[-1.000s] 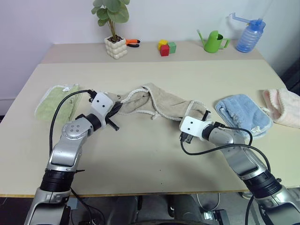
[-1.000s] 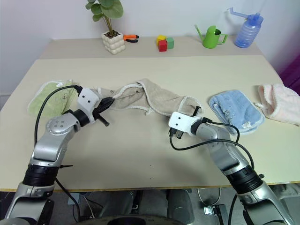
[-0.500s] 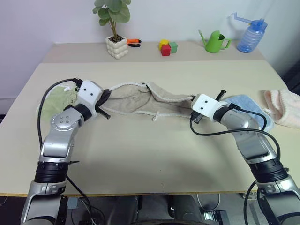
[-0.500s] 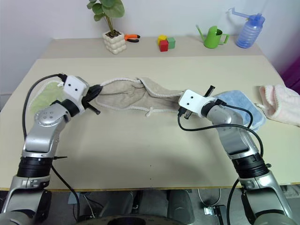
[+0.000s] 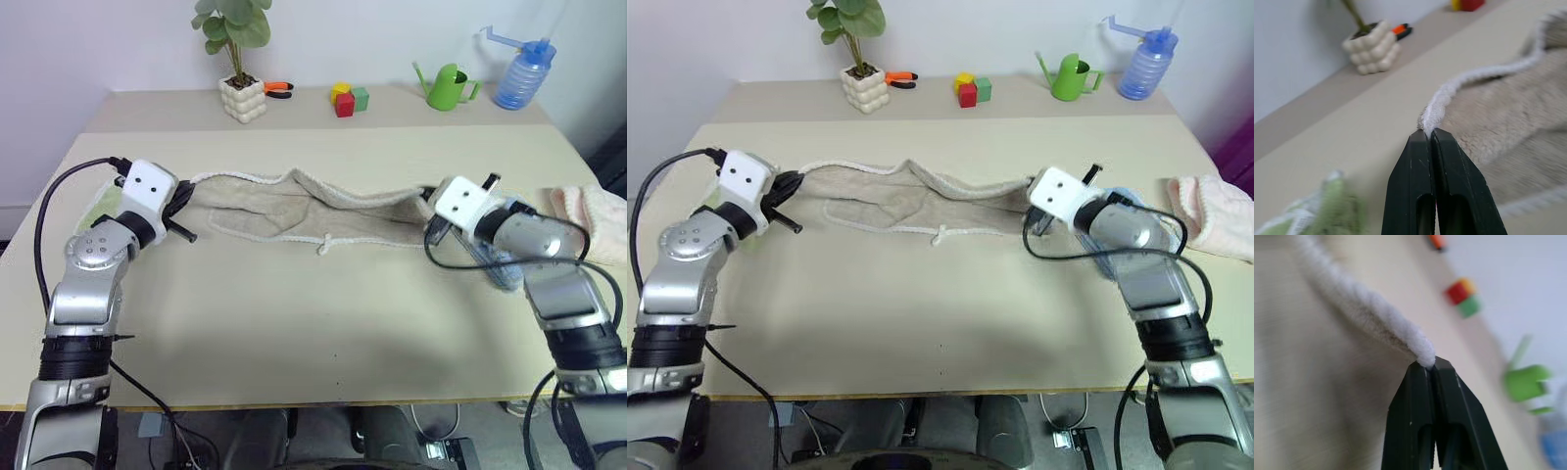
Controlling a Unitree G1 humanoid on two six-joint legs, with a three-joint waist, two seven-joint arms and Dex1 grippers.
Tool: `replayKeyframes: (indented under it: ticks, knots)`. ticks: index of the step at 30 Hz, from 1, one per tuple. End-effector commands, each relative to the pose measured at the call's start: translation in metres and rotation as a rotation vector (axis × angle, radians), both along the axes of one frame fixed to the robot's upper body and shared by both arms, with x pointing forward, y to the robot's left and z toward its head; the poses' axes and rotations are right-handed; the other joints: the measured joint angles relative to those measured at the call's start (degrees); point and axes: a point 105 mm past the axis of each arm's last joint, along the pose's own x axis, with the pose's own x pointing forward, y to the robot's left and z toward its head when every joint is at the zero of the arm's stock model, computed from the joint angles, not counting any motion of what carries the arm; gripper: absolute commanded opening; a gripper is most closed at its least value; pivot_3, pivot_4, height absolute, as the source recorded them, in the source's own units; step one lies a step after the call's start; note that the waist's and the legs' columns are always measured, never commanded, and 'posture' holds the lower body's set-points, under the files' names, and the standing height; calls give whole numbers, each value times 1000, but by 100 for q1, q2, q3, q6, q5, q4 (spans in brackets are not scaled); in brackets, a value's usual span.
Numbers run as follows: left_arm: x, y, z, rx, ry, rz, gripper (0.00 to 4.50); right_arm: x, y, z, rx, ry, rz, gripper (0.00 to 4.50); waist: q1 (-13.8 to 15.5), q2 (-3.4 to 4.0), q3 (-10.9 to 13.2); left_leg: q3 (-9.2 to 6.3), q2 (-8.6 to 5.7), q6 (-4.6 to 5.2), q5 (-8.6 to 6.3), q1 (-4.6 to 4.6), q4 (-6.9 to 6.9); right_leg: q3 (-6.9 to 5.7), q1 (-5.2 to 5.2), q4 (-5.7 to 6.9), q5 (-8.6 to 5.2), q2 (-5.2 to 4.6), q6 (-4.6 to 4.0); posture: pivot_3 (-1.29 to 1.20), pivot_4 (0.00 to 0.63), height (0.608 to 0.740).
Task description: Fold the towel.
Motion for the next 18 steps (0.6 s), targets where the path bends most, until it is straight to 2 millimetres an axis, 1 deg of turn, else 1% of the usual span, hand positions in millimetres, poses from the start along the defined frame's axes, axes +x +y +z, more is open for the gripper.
replayKeyframes:
  ticks: [1, 3, 4, 7, 9, 10, 11, 12, 14, 15, 16, 18]
  knots:
    - [22, 11, 66, 45, -236, 107, 0, 15, -27, 63, 34, -205, -118, 29, 0, -3, 1, 0, -1, -1, 1, -1, 2, -1, 0, 2, 0, -2, 0, 0, 150, 732]
    - [32, 18, 100, 33, -348, 173, 0, 22, -33, 88, 39, -277, -150, 29, -21, -5, 1, 0, -4, -3, 2, -9, 2, -1, -9, 0, 1, -4, 1, 0, 150, 732]
    - [34, 21, 111, 22, -385, 194, 0, 24, -34, 96, 39, -301, -158, 29, -29, -5, 1, 2, -4, -3, 1, -8, 0, 0, -11, 0, 1, -6, 1, 0, 150, 732]
    - [36, 28, 143, -56, -473, 222, 0, 25, -36, 120, 67, -366, -157, 29, -72, -5, 1, 9, -6, -1, 0, -20, -16, 0, -32, -3, 0, -13, 2, 0, 150, 732]
    - [34, 33, 156, -105, -495, 207, 0, 22, -33, 134, 91, -397, -133, 29, -141, -4, 2, 13, -7, -1, 0, -21, -21, 1, -34, -2, 0, -16, 2, 0, 150, 732]
    - [32, 33, 156, -116, -484, 171, 0, 19, -30, 137, 104, -398, -108, 29, -176, -4, 2, 13, -8, 0, 0, -24, -21, 1, -38, -1, 0, -17, 3, 0, 150, 732]
    - [29, 33, 150, -106, -463, 131, 0, 15, -25, 136, 114, -388, -67, 29, -204, -4, 2, 13, -7, 0, 0, -26, -20, 1, -40, 0, 0, -17, 3, 0, 150, 732]
    - [25, 32, 138, -81, -424, 87, 0, 11, -18, 131, 117, -363, -19, 29, -234, -1, 1, 14, -6, 0, 0, -25, -20, 2, -42, 1, 0, -16, 3, 0, 150, 732]
    - [12, 30, 114, -26, -355, 10, 0, 2, -9, 115, 114, -302, 58, 29, -305, 6, -3, 16, -2, 0, 0, -23, -29, 4, -46, 7, 0, -14, 3, 0, 150, 732]
    - [4, 28, 100, -10, -304, -28, 0, -2, -6, 106, 115, -262, 85, 29, -328, 6, -3, 15, -1, 0, 0, -19, -32, 4, -46, 7, 0, -14, 3, 0, 150, 732]
    - [-2, 26, 92, -4, -270, -53, 0, -5, -4, 100, 118, -235, 100, 29, -339, 6, -3, 15, 1, 0, 0, -20, -35, 5, -45, 9, 0, -12, 3, 0, 150, 732]
    - [-22, 25, 65, 28, -181, -102, 0, -15, -2, 78, 126, -135, 144, 29, -328, 7, -1, 14, 0, 1, -1, -26, -23, 8, -46, 11, 0, -13, 3, 0, 150, 732]
